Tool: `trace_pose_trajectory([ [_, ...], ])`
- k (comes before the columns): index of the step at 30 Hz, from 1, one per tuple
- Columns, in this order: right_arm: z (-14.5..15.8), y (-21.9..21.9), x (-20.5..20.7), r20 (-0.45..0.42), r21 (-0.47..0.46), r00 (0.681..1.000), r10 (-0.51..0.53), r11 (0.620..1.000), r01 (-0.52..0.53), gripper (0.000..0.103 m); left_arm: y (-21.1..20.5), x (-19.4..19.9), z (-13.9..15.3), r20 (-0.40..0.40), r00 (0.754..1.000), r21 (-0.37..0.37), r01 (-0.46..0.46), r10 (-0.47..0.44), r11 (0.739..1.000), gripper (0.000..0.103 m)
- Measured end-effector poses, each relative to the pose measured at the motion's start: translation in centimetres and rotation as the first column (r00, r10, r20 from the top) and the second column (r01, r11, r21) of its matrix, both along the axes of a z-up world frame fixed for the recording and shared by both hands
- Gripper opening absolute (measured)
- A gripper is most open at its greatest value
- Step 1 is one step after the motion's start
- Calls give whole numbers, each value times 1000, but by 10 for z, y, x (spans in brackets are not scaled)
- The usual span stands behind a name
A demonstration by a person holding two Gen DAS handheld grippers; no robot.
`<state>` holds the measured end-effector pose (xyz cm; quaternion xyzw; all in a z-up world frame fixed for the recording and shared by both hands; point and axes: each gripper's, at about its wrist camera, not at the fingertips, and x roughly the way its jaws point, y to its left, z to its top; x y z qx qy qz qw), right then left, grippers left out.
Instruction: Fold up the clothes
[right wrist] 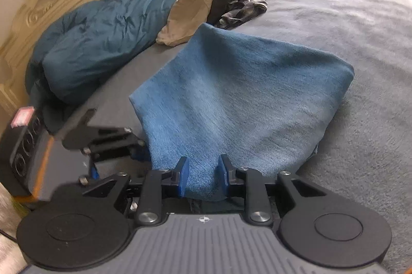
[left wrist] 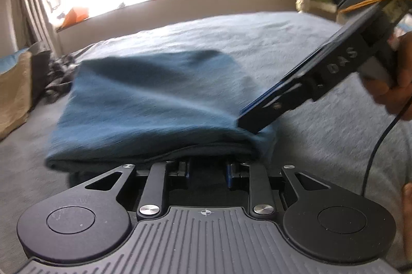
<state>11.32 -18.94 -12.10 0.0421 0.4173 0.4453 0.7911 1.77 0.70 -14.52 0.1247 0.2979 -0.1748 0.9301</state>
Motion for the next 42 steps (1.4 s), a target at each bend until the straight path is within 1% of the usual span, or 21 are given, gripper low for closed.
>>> trace_pose_trajectory([
  [2,1,1,-5,33,-22,999,13,1000,-12,26,7,-5,6,-21,999,16,-24,24,1000,25],
  [5,0,0,-8,50,-28,999,17,999,-15,27,22,-13,18,-53,997,-7,-60,60,998,25],
  [7,0,1,-12,75,-42,997,23,999,-20,26,35,-21,33,-47,995,-75,-92,89,993,25],
  [9,0,2,-16,96,-51,995,21,999,-16,26,43,-28,48,-23,995,-158,-102,100,982,24],
  [11,0,3,-21,115,-56,993,10,998,-3,26,40,-26,56,0,996,-196,-85,86,977,24],
  [13,-1,3,-25,131,-55,991,-10,998,17,27,27,-17,54,9,998,-187,-55,58,981,24],
  [16,-2,1,-31,137,-35,989,-58,997,63,27,3,3,32,-33,999,-128,-7,3,992,24],
  [17,-3,-1,-31,132,-24,989,-72,997,76,27,-2,10,23,-54,999,-99,-6,0,995,24],
  [18,-3,-2,-31,123,-11,989,-87,996,89,27,-5,13,15,-55,998,-74,-3,-1,997,24],
  [20,-3,-7,-27,88,12,989,-120,993,119,27,-7,10,8,-26,1000,-55,5,-6,998,23],
  [24,7,-20,-17,6,47,980,-197,979,197,28,-4,10,9,-30,1000,-72,-4,2,997,23],
  [26,19,-31,-15,20,57,970,-242,969,241,29,-4,9,7,-28,1000,-73,-8,6,997,23],
  [27,23,-34,-15,24,64,970,-244,968,242,29,-5,7,7,-25,1000,-70,-9,7,998,23],
  [28,25,-36,-15,30,59,971,-238,970,236,29,-5,7,6,-22,1000,-66,-7,6,998,23],
  [30,20,-29,-15,46,-12,978,-205,979,206,28,-4,7,4,-24,1000,-71,-4,2,997,23],
  [31,9,-20,-15,60,-106,980,-191,975,196,28,-3,7,4,-27,1000,-75,-1,-1,997,23],
  [32,0,-14,-17,89,-157,980,-177,969,190,28,-4,6,3,-28,1000,-72,3,-5,997,23],
  [33,-6,-11,-18,109,-167,980,-169,968,186,28,-5,5,3,-22,1000,-65,5,-7,998,23],
  [36,-8,-16,-8,56,-141,979,-194,970,200,28,-5,5,4,-19,1000,-63,5,-6,998,23],
  [38,-9,-13,-10,73,-168,981,-180,967,190,28,-5,6,6,-28,1000,-72,1,-3,997,23],
  [42,-11,-11,-12,78,-191,982,-171,964,183,28,-4,6,10,-50,999,-120,-2,-4,993,24],
])
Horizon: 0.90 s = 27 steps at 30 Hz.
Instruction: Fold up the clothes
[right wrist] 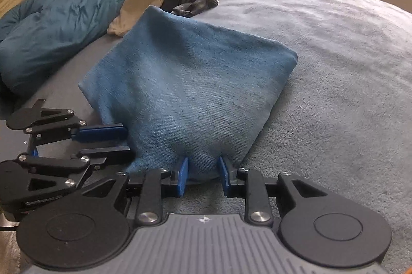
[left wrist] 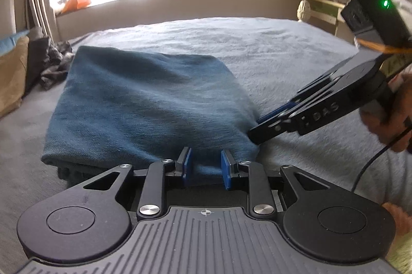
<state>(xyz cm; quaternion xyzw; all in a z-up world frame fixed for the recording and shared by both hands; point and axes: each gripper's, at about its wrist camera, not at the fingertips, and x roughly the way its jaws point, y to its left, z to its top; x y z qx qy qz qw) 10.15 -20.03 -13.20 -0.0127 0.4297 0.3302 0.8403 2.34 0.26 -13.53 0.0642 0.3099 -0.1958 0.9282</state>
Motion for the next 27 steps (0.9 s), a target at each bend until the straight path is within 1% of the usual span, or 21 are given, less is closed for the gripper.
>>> trace_pose_trajectory([
  [4,0,2,-4,7,-22,1000,2,1000,-2,28,-5,-1,-4,18,1000,33,10,-10,999,24],
  [5,4,3,-5,9,-36,1000,5,999,-5,28,-5,-2,-5,24,1000,39,10,-11,999,24],
  [7,13,5,-7,13,-68,1000,13,998,-12,28,-4,-3,-6,23,1000,26,4,-5,1000,24],
  [10,35,8,-16,71,-103,997,41,994,-34,28,-1,-2,-6,16,1000,3,-4,4,1000,24],
  [12,47,11,-20,87,-86,994,70,994,-62,28,-1,-2,-6,17,1000,-3,-7,7,1000,23],
  [14,47,19,-21,90,-94,991,102,991,-93,27,-1,-2,-7,17,1000,-7,-6,6,1000,23],
  [17,26,40,-16,76,-176,986,148,975,-133,27,-2,-2,-9,9,1000,-5,3,-3,1000,23],
  [19,14,48,-16,107,-223,976,187,961,-160,28,-5,-2,-12,3,1000,7,13,-13,1000,23],
  [21,15,49,-15,94,-232,977,189,959,-163,28,-8,-4,-12,18,1000,28,18,-18,999,22],
  [25,19,55,-18,99,-277,972,214,944,-180,27,-7,-5,-11,13,1000,13,17,-17,1000,22],
  [26,25,58,-18,95,-290,972,216,940,-181,27,-6,-5,-11,17,1000,10,17,-17,1000,22],
  [27,30,59,-20,110,-292,970,218,940,-178,27,-5,-5,-10,16,1000,4,16,-16,1000,22],
])
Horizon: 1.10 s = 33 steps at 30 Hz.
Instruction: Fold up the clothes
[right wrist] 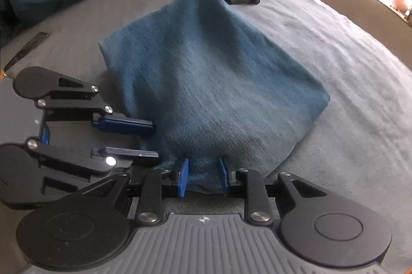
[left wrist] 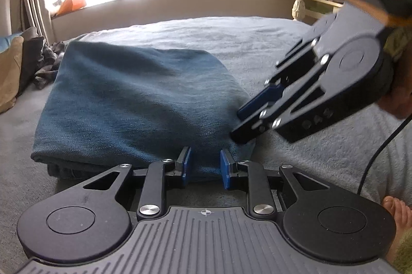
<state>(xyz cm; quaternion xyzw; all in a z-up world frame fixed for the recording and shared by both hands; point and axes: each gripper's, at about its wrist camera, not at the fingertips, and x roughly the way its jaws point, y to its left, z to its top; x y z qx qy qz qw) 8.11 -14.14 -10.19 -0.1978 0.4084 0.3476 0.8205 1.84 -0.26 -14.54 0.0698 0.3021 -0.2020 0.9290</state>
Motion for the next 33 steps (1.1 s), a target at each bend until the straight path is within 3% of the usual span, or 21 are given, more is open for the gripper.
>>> trace_pose_trajectory([
  [2,11,2,-6,32,4,999,5,1000,-5,27,1,0,0,-3,1000,-9,-3,3,1000,22],
  [5,-8,5,-10,31,-5,1000,6,1000,-6,27,2,2,-2,-26,1000,-8,3,-4,1000,22],
  [9,-9,-1,-7,17,34,1000,-8,999,8,27,12,-1,11,-42,999,-14,3,-4,1000,24],
  [13,-10,-3,-8,28,48,1000,-5,999,4,27,43,1,42,39,991,-87,-122,126,989,24],
  [17,-11,-6,-11,26,70,999,-18,997,16,27,79,25,41,1,947,-104,-320,322,942,23],
  [19,-12,-7,-11,25,83,999,-23,996,20,27,90,35,22,-48,933,-84,-358,356,930,24],
  [27,-11,-7,-12,35,95,999,-39,995,35,27,98,26,38,-49,920,-114,-391,388,913,23],
  [31,-12,-7,-15,43,98,998,-42,994,38,27,87,41,70,47,945,-92,-320,325,943,23],
  [33,-11,-8,-14,40,106,998,-50,993,45,27,75,65,78,52,960,-73,-270,274,960,23],
])
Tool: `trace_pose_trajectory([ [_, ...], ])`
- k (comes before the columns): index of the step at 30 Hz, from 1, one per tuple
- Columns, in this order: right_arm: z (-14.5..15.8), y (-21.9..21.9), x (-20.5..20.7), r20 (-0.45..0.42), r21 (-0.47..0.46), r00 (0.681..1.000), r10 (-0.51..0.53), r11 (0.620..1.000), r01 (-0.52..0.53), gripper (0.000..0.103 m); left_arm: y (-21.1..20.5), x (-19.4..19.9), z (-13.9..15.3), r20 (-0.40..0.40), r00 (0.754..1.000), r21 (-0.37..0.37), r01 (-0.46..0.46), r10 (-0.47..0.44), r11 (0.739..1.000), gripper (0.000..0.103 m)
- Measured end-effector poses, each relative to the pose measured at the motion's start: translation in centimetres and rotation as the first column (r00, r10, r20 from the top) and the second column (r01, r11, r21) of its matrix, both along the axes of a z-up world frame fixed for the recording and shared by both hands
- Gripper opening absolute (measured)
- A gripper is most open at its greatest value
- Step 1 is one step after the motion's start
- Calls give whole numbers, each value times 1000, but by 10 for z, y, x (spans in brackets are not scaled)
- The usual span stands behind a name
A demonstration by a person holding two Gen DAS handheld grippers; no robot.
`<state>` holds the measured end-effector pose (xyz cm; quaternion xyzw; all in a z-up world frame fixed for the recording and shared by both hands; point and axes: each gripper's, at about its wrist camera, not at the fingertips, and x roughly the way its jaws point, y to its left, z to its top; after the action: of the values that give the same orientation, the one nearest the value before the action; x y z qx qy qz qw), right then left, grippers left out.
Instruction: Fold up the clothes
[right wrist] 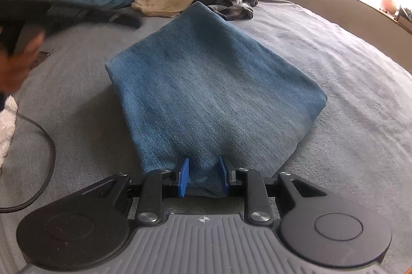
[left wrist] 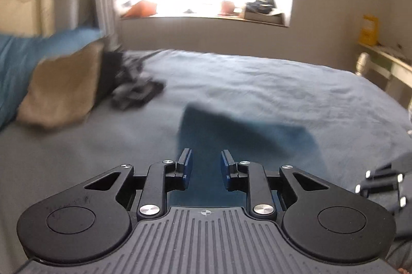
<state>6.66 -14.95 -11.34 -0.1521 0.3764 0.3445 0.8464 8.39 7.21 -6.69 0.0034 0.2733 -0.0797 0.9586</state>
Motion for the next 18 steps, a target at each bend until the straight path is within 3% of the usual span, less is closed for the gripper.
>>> trace_pose_trajectory([
  [3,0,-1,-1,4,6,1000,-8,1000,8,27,-14,47,-2,-33,999,-18,31,-32,999,23],
  [7,-1,-3,-2,14,17,1000,-13,1000,13,27,-12,86,-26,-67,997,5,-40,40,999,23],
  [10,-1,-7,-1,3,48,1000,-22,999,22,27,10,97,-59,-155,984,-65,-102,91,993,22],
  [18,-1,-15,5,-32,97,999,-25,995,28,27,41,92,-74,-140,987,-258,-109,75,960,22],
])
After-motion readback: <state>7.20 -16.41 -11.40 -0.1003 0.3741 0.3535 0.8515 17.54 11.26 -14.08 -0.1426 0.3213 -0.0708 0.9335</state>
